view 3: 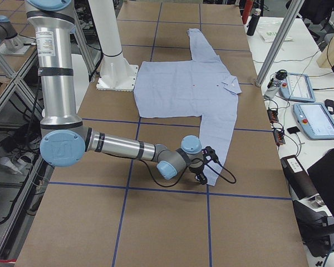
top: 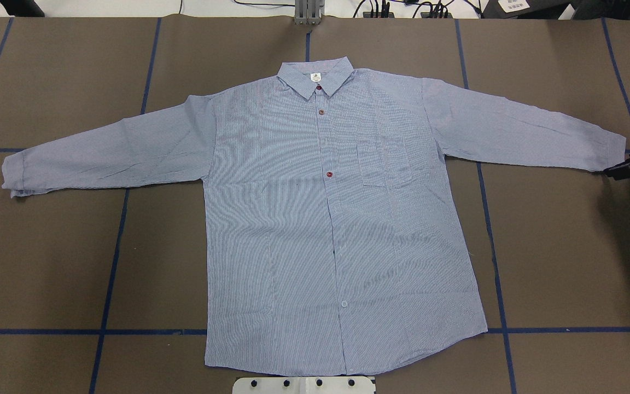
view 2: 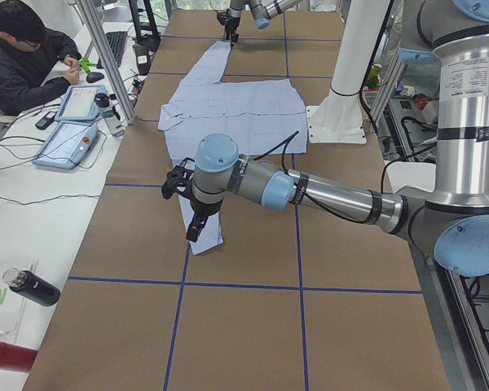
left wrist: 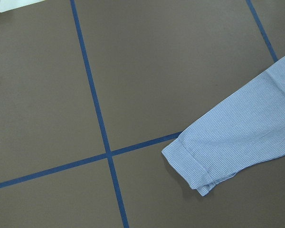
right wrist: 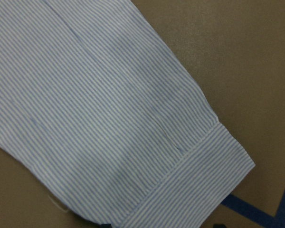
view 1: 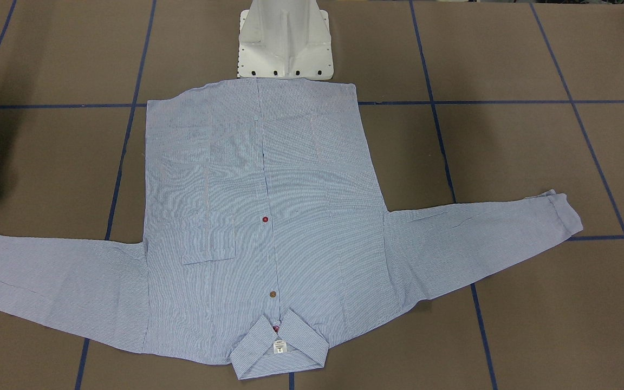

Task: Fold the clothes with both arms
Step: 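Lower the right gripper to the cuff of the sleeve nearest it and grasp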

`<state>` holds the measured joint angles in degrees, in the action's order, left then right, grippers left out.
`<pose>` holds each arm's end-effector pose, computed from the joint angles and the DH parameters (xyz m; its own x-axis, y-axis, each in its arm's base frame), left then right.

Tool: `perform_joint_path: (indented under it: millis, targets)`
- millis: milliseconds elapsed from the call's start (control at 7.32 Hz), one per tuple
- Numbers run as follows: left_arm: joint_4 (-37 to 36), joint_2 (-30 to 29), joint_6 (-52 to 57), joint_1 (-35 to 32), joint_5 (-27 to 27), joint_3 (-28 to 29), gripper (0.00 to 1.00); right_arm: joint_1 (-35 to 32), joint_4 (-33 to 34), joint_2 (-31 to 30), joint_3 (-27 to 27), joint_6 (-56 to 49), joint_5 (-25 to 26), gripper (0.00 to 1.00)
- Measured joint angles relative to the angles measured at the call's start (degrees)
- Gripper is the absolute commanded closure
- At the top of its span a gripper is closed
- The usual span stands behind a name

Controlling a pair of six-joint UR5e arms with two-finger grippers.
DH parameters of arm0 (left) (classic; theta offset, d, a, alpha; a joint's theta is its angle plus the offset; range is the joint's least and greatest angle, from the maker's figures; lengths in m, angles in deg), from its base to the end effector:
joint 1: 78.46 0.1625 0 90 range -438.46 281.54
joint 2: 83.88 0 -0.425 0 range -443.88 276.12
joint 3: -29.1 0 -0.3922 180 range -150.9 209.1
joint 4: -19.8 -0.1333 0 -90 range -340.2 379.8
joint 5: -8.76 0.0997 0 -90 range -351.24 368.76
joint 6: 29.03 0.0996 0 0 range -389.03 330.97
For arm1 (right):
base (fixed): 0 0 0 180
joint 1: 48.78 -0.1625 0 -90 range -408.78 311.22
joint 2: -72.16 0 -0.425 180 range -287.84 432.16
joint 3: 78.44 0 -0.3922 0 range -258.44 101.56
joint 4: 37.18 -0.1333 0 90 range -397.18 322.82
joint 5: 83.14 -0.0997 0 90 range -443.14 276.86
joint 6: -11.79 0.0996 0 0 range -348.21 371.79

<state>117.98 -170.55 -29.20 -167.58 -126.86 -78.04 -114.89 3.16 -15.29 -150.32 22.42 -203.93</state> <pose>-0.0548 -0.4756 0.5204 0.6953 0.2756 -0.6638 -0.0122 0.9280 0.3725 -0.1383 -0.5154 0.7073 0.7196 -0.4601 0.5200 0.2062 0.8568 0.4727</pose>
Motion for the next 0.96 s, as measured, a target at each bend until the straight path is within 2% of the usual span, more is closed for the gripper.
perform_joint_path:
  millis: [137, 273, 410, 546, 956]
  targets:
    - [0.0, 0.0, 0.0, 0.0, 0.0, -0.04, 0.0, 0.14, 0.0, 0.0, 0.01, 0.15, 0.02, 0.37]
    - [0.0, 0.0, 0.0, 0.0, 0.0, -0.09, 0.0, 0.22, 0.0, 0.0, 0.03, 0.22, 0.02, 0.57]
    - [0.0, 0.0, 0.0, 0.0, 0.0, -0.14, 0.0, 0.24, 0.0, 0.0, 0.06, 0.26, 0.02, 0.88]
    - [0.0, 0.0, 0.0, 0.0, 0.0, -0.15, 0.0, 0.26, 0.0, 0.01, 0.04, 0.3, -0.01, 1.0]
    - [0.0, 0.0, 0.0, 0.0, 0.0, -0.24, 0.0, 0.11, 0.0, -0.07, -0.52, 0.68, -0.43, 1.0]
